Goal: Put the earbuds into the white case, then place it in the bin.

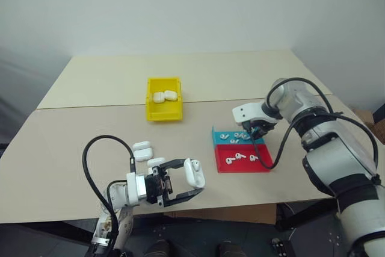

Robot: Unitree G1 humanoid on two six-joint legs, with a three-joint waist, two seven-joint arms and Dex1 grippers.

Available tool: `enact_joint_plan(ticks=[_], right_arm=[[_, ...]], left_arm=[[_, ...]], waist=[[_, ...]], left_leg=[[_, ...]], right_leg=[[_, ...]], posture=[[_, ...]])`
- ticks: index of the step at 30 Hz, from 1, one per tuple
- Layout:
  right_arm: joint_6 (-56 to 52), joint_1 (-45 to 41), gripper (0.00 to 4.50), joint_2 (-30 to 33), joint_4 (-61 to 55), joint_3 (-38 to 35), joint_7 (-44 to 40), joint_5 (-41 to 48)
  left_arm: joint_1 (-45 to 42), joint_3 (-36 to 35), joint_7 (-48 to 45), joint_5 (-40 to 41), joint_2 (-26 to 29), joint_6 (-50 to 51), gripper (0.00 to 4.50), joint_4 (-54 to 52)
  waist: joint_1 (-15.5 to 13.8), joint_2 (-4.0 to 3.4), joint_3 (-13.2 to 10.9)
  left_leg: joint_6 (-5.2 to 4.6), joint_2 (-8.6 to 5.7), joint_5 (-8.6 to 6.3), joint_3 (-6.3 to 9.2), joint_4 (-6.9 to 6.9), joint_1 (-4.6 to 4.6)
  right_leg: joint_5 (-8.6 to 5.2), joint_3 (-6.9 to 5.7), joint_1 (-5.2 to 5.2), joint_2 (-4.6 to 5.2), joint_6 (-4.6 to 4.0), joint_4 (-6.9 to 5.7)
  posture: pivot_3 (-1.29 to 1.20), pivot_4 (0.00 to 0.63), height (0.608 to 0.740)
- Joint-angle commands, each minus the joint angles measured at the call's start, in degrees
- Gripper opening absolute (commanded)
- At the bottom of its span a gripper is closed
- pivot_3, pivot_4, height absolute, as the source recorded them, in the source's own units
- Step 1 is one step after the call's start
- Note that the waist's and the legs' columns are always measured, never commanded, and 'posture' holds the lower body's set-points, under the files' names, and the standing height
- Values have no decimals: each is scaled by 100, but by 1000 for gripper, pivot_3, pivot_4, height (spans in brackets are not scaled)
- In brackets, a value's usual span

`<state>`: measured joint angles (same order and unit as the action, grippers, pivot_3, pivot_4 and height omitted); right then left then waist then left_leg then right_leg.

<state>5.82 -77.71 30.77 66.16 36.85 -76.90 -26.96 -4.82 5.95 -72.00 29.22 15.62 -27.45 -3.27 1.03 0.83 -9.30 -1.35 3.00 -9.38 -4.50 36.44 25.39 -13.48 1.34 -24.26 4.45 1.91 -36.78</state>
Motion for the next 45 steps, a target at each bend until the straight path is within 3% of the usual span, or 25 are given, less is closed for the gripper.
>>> enact_joint_plan(ticks=[1, 33, 35, 45], right_arm=[[64, -148, 2072, -16, 105, -220, 100, -19], [462, 58, 2072, -256, 480, -365, 466, -242], [476, 67, 1697, -257, 491, -377, 504, -240], [536, 101, 1697, -249, 550, -399, 796, -351]], left_arm=[[8, 41, 73, 14, 22, -103, 2783, -225], [81, 195, 318, -82, 134, -181, 2783, -386], [81, 195, 328, -88, 136, -184, 2783, -390], [60, 199, 346, -94, 171, -178, 2783, -378]], waist=[[2, 0, 0], [3, 0, 0], [1, 0, 0], [4, -1, 0]], left_leg=[[0, 0, 0, 0, 0, -1], [0, 0, 0, -7, 0, -3], [0, 0, 0, -7, 0, -4], [0, 0, 0, -9, 0, -8]], right_leg=[[0, 1, 1, 0, 0, 0], [0, 5, 1, -1, 1, -3], [0, 5, 1, -1, 1, -3], [0, 6, 3, -1, 1, -5]], posture=[[0, 150, 740], [0, 150, 740], [0, 150, 740], [0, 150, 740]])
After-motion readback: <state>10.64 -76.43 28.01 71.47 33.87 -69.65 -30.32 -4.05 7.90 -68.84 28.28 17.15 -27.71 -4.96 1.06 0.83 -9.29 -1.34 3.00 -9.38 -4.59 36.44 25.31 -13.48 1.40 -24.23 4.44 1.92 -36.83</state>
